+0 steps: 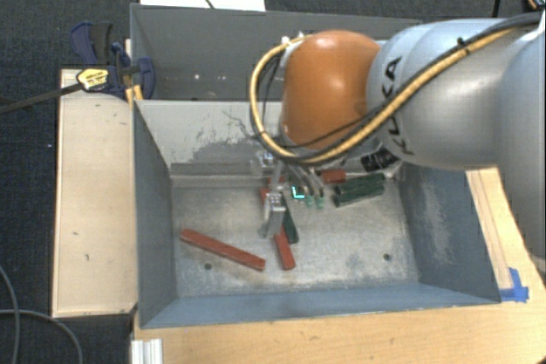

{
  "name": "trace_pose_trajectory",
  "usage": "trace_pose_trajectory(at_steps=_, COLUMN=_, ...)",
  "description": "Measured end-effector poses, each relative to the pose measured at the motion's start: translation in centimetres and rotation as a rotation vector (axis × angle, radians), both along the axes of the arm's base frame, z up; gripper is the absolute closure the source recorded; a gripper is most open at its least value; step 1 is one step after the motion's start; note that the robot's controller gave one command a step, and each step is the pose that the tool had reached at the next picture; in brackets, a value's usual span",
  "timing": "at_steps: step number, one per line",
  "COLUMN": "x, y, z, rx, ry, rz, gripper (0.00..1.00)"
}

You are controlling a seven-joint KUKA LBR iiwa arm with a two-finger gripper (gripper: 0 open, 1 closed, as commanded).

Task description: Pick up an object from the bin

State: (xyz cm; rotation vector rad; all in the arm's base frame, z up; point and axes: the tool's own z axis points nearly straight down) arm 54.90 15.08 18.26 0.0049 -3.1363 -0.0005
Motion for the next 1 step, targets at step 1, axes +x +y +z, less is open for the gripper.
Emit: trace_pose_trajectory(at_steps=1, x=-0.07, y=2.96, z=-11.54, rx=0.0, ry=0.0, rz=0.176, gripper=0.0)
